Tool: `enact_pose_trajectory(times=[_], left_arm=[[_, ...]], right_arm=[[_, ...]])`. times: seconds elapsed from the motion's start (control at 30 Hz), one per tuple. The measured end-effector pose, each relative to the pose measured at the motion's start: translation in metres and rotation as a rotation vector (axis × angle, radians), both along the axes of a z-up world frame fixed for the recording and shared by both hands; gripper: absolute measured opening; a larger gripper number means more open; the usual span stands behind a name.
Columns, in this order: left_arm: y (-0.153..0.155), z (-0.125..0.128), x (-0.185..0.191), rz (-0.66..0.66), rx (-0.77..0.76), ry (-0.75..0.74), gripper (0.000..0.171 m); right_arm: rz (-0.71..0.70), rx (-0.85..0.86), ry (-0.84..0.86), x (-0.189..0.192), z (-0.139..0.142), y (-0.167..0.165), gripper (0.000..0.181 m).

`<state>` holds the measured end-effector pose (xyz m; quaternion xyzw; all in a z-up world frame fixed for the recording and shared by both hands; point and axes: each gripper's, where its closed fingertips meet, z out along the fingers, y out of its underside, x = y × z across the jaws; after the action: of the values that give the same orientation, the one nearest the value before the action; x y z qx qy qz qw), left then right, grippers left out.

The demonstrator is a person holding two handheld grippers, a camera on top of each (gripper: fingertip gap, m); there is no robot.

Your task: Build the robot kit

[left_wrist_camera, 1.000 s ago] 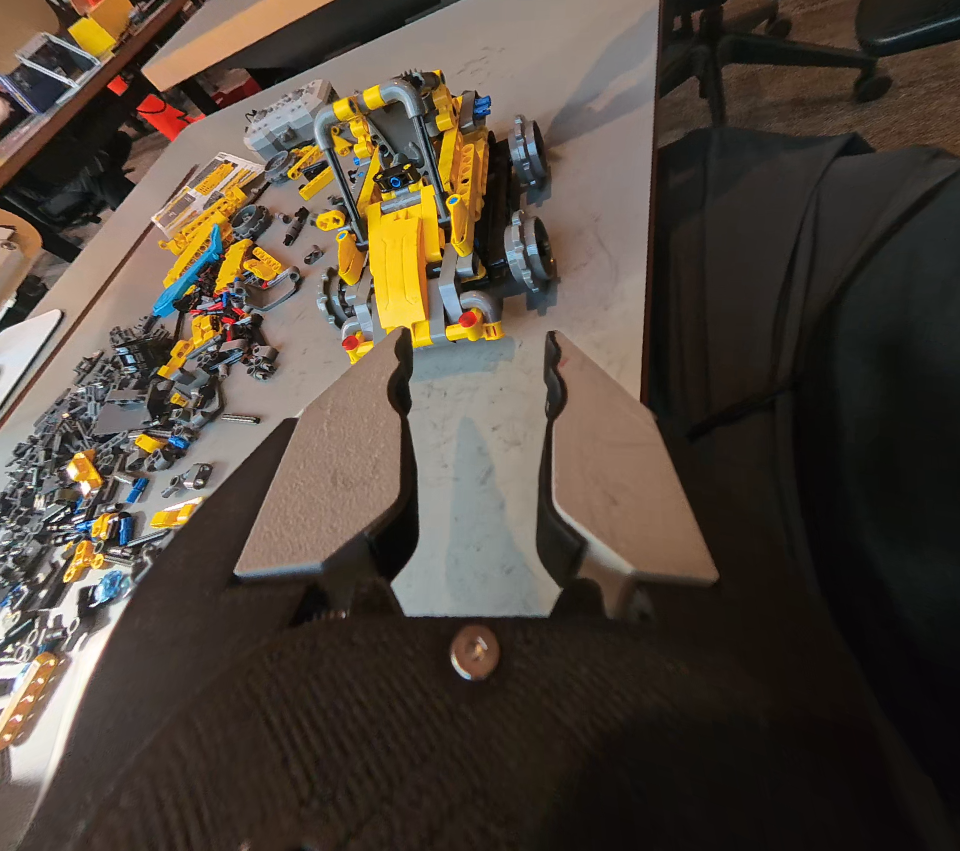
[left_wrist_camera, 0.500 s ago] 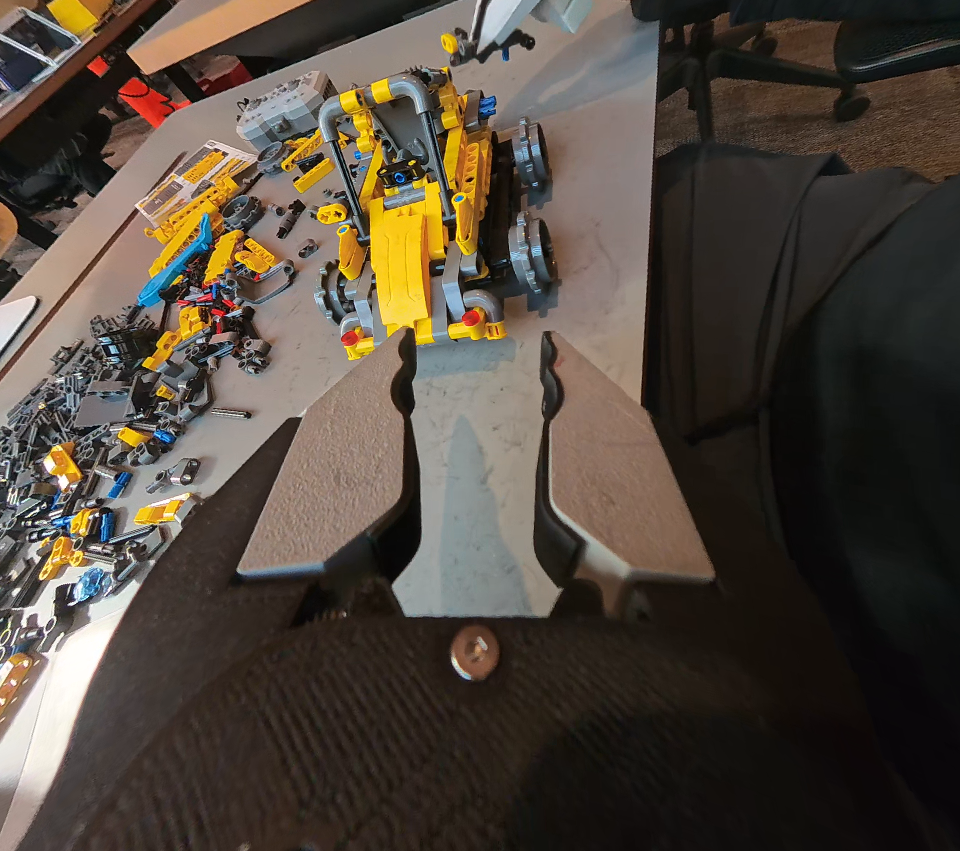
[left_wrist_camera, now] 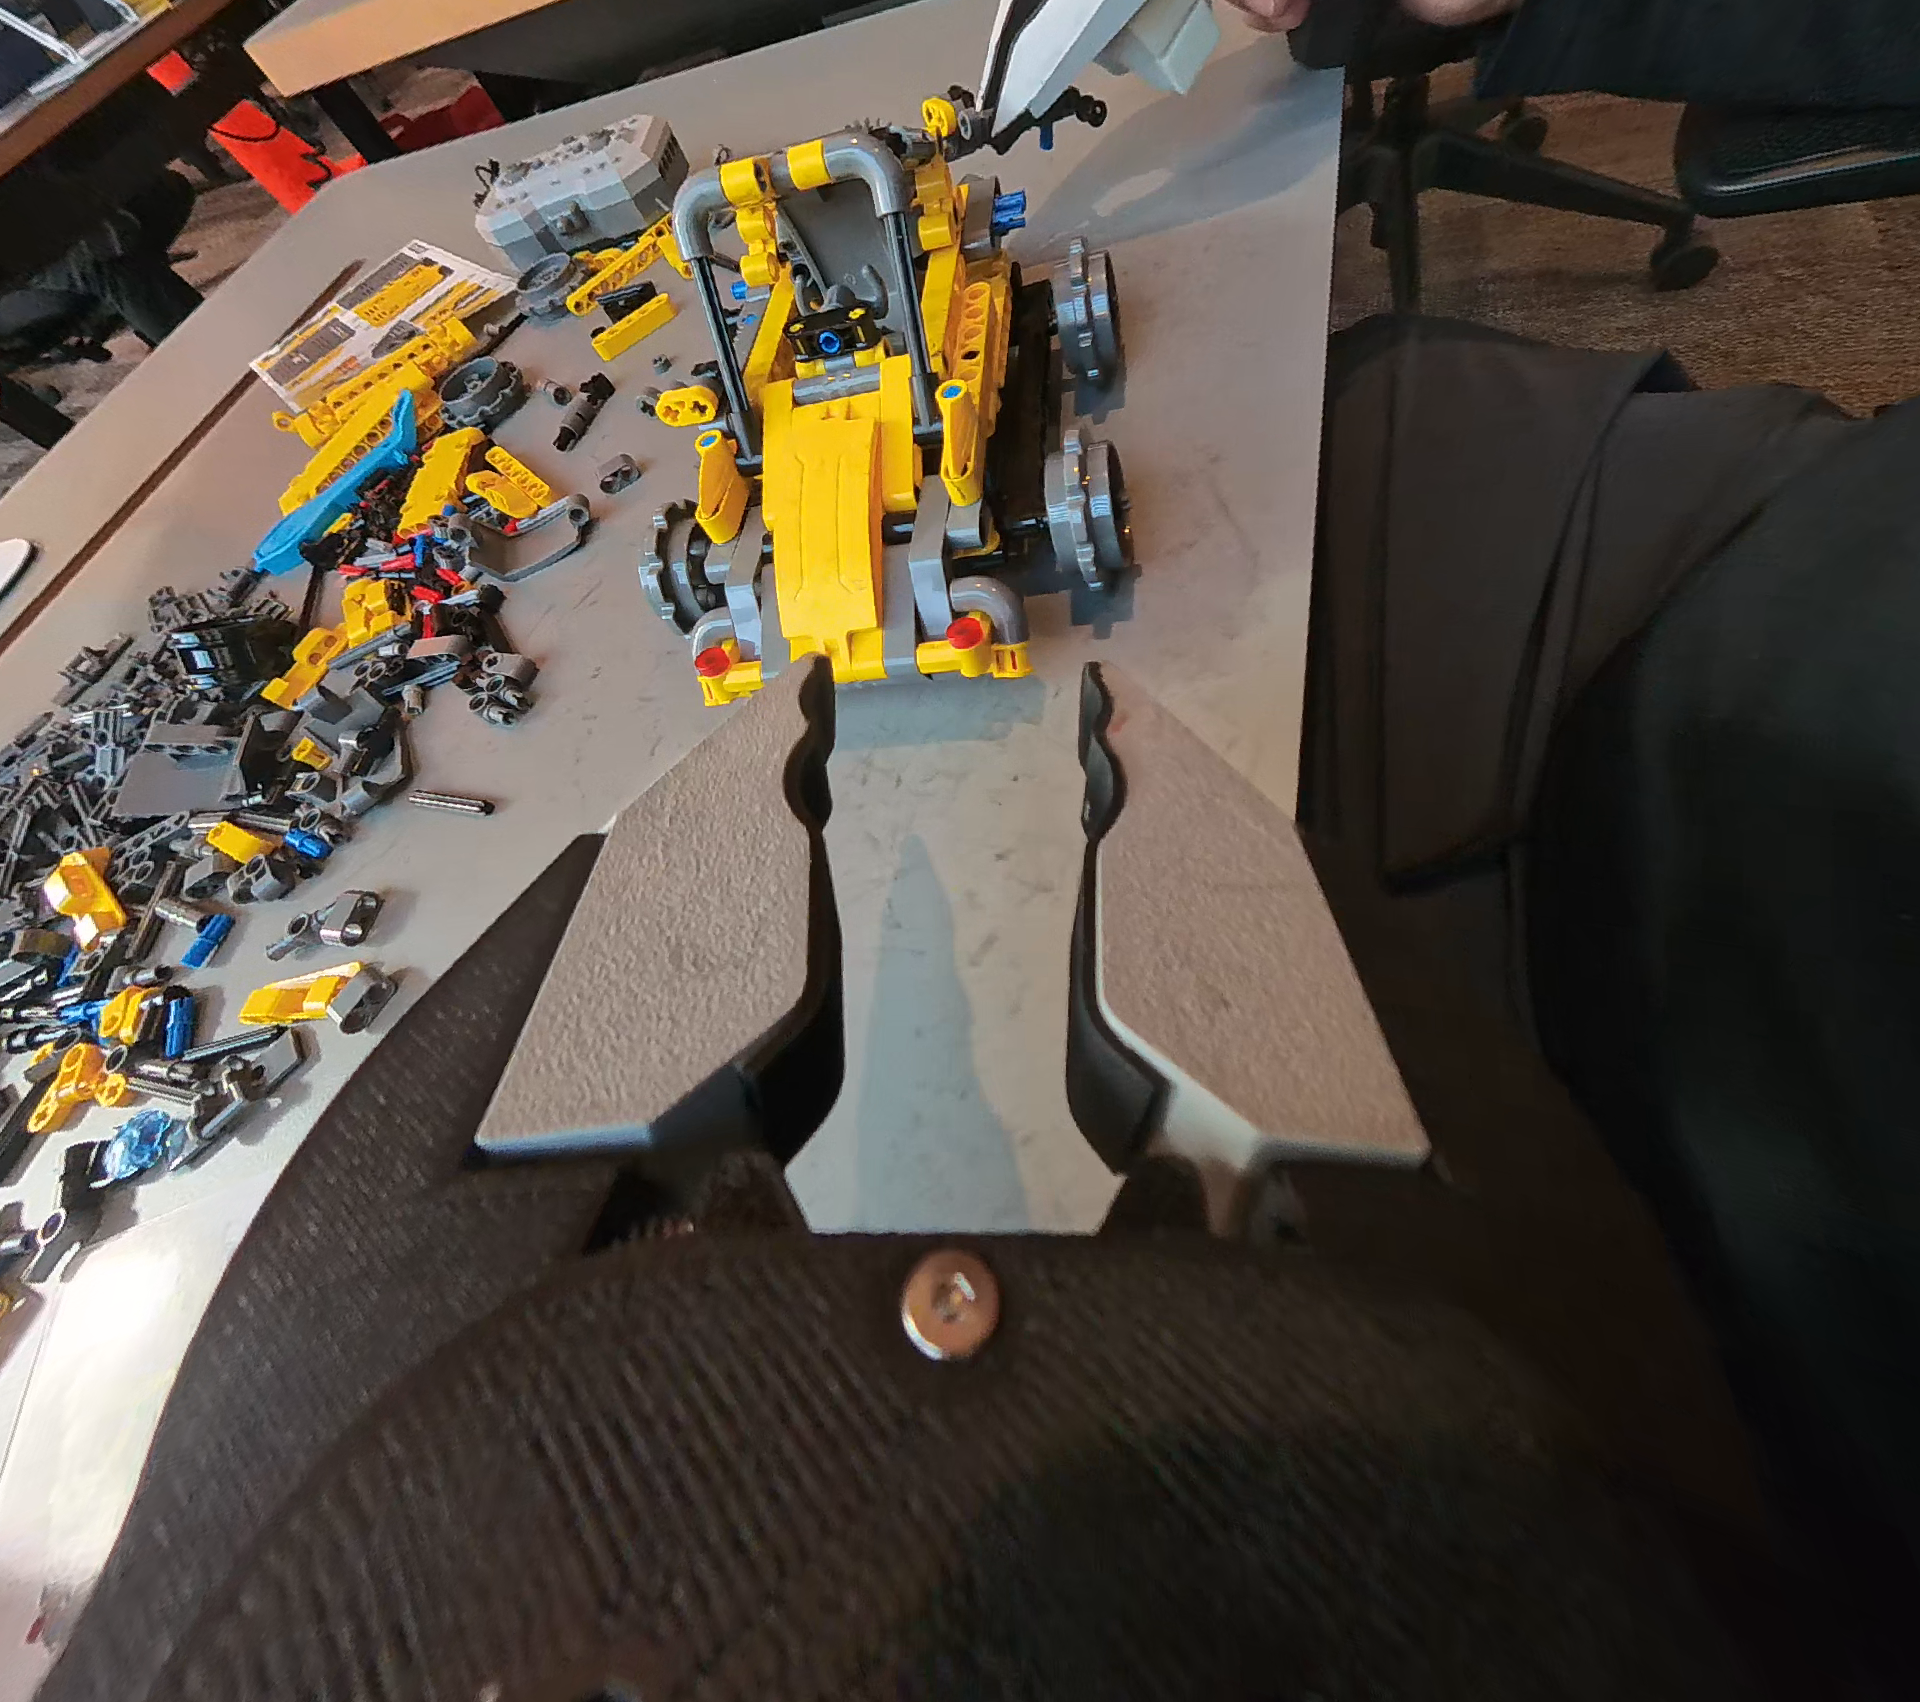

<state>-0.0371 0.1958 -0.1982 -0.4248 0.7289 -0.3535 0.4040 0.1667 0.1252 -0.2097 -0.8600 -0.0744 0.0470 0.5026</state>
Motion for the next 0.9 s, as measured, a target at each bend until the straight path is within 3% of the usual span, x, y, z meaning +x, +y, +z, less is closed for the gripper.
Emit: enact_pose_trajectory(times=[0.63,0.9], left_arm=[[0.001,-0.004,0.002,0.016,0.023,0.017,0.045],[0.021,-0.012,0.009,0.129,-0.094,0.105,0.07]], right_arm=[[0.016,-0.062,0.022,-0.002,-0.009,0.001,0.007],[0.074,-0.107,0.11,-0.009,-0.012,0.01,0.007]])
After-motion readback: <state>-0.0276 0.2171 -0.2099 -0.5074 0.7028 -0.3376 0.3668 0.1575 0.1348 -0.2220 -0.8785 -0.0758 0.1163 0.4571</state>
